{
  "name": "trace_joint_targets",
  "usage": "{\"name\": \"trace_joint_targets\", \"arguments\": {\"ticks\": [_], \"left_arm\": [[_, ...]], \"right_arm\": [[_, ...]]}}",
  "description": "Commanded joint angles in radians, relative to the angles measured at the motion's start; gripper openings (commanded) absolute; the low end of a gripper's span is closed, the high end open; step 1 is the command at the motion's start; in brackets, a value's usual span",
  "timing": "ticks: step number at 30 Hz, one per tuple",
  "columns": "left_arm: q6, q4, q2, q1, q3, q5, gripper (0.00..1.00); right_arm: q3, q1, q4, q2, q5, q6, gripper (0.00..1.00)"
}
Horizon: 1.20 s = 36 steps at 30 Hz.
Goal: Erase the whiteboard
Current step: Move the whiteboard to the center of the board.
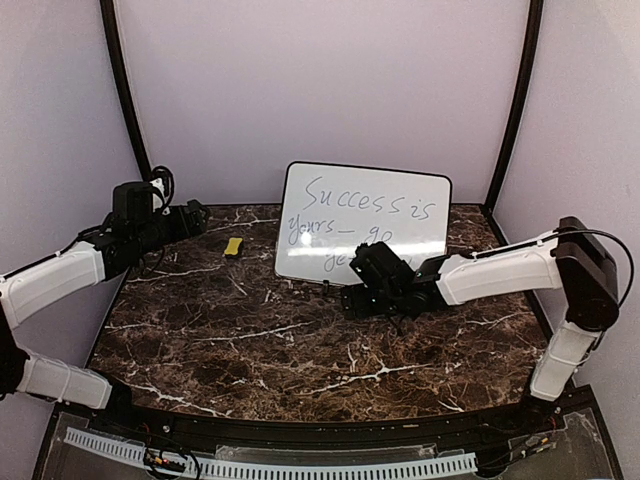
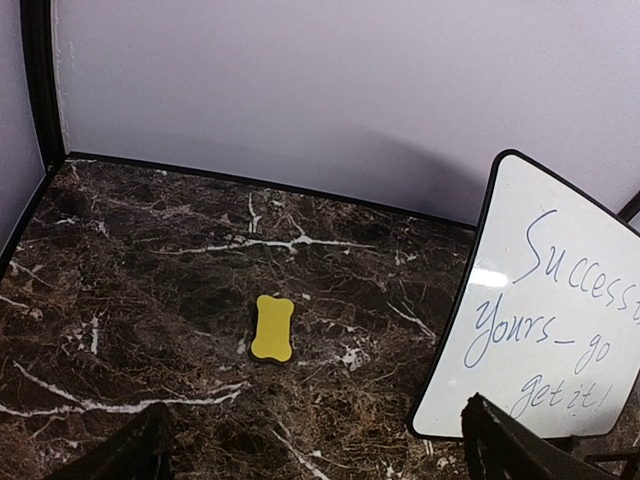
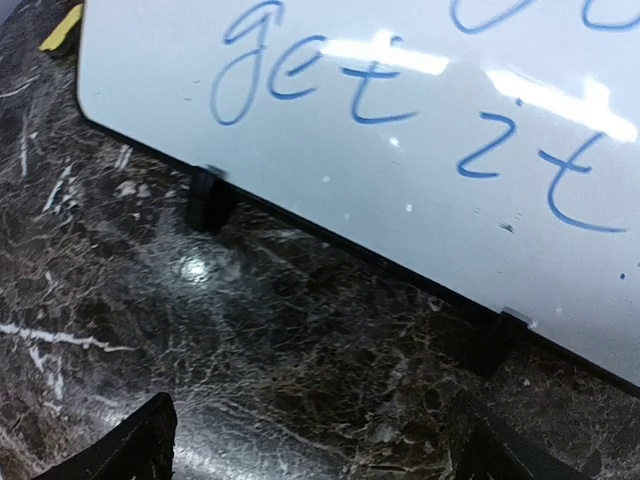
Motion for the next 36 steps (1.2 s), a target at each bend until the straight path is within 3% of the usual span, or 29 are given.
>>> {"name": "trace_joint_targets", "arguments": {"ticks": [1, 9, 15, 23, 29, 36], "left_arm": [[0.01, 0.014, 0.008, 0.007, 0.016, 0.015, 0.99], [0.025, 0.048, 0.047, 0.007, 0.014, 0.115, 0.99], [0.066, 0.049, 0.108, 0.007, 0.021, 0.116, 0.99], [0.115, -0.034, 0.232, 0.008, 0.149, 0.12, 0.99], [0.16, -0.019, 0.342, 0.01, 0.227, 0.186, 0.98], [0.243, -0.042, 0.467, 0.01, 0.345, 0.119, 0.99]], "right_arm": [[-0.013, 0.03, 0.107, -0.085, -0.15, -0.256, 0.92], [-0.042, -0.102, 0.184, -0.231, -0.405, -0.368, 0.91], [-0.033, -0.221, 0.134, -0.315, -0.39, -0.443, 0.91], [-0.007, -0.367, 0.114, -0.429, -0.444, -0.486, 0.91], [0.024, -0.381, 0.083, -0.485, -0.462, -0.469, 0.91], [0.106, -0.382, -0.046, -0.531, -0.462, -0.487, 0.91]]}}
